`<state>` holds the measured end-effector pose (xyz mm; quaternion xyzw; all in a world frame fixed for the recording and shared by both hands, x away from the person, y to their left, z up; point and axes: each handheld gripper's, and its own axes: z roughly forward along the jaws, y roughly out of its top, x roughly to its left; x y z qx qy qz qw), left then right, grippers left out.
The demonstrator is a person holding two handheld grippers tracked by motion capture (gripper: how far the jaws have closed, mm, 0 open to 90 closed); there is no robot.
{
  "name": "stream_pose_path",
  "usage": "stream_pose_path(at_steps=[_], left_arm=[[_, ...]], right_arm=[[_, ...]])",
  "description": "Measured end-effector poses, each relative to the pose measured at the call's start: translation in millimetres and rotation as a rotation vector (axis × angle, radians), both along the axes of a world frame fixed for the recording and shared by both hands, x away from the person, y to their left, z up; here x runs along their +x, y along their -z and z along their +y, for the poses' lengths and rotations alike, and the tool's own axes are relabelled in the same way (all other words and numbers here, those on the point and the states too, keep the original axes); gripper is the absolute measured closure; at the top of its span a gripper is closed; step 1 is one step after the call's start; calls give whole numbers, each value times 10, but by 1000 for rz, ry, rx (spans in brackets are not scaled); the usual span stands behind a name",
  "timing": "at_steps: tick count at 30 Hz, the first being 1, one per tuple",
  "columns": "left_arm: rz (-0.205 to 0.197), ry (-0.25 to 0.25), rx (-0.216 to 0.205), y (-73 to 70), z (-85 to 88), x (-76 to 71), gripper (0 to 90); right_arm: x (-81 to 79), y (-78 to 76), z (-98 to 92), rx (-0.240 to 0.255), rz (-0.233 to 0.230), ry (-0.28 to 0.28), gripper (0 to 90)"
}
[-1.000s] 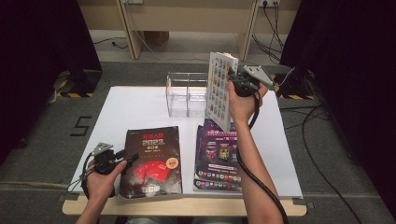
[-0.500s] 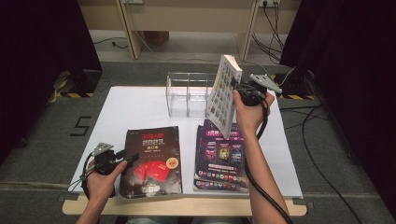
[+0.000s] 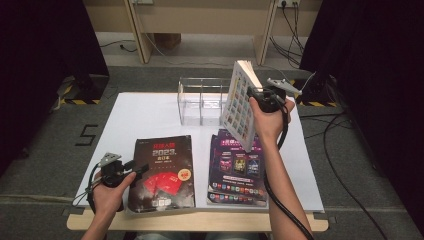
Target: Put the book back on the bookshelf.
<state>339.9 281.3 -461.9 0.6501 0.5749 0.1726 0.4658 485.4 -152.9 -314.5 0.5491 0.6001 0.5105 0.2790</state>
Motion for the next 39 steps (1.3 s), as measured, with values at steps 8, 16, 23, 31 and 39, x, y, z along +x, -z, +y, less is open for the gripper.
stream_pose_path(at_steps=[8, 16, 23, 31, 39], left_arm=[[0, 0, 1, -3, 2, -2, 378], [3, -1, 5, 3, 3, 0, 378], [7, -1, 5, 8, 10, 2, 378], [6, -3, 4, 6, 17, 2, 379], [6, -2, 4, 9, 17, 6, 378]], right_arm=[[-27, -43, -12, -58, 8, -8, 663], [-4, 2, -1, -70, 19, -6, 607], [10, 37, 24, -93, 6, 15, 548], [9, 32, 7, -91, 15, 19, 691], [3, 29, 29, -119, 3, 25, 740]])
